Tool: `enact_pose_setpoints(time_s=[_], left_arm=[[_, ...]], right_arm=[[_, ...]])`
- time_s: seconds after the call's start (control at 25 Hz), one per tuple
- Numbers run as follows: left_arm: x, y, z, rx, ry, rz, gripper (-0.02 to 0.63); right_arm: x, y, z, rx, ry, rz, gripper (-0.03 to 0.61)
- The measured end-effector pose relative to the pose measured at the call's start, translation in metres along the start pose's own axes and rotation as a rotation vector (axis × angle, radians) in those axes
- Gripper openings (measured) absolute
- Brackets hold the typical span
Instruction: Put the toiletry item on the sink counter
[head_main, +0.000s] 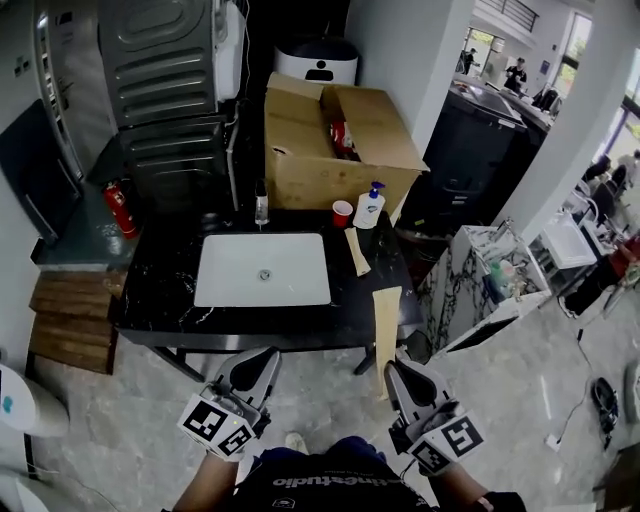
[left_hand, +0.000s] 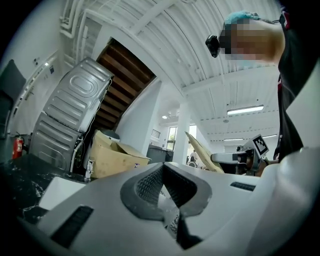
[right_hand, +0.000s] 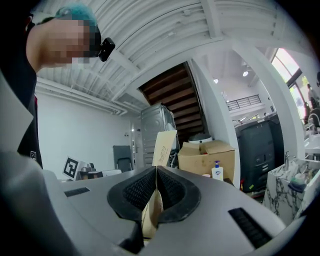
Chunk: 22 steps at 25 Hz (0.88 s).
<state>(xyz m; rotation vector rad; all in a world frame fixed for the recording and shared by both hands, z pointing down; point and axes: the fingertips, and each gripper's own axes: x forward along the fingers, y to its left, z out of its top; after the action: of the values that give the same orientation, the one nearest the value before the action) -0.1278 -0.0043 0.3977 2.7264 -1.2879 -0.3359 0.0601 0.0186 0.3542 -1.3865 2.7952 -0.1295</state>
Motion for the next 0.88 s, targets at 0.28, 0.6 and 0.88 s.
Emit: enact_pose_setpoints(time_s=[0.28, 0.6, 0.88], left_arm=[[0.047, 0.021, -0.006, -0.004, 0.010, -0.028, 0.014], [0.115, 0.058, -0.012, 0.010, 0.039, 0.016, 0.014], [0.211, 0.078, 0.001, 0.070, 0.039, 0.018, 0.014]], right_arm=[[0.032, -0.033, -0.006, 0.010, 0.015, -0.018, 0.041], [0.097, -0.096, 0.002, 0.051, -0.023, 0.053, 0.041], [0.142, -0.177, 0.013, 0.070, -0.042, 0.077, 0.041]])
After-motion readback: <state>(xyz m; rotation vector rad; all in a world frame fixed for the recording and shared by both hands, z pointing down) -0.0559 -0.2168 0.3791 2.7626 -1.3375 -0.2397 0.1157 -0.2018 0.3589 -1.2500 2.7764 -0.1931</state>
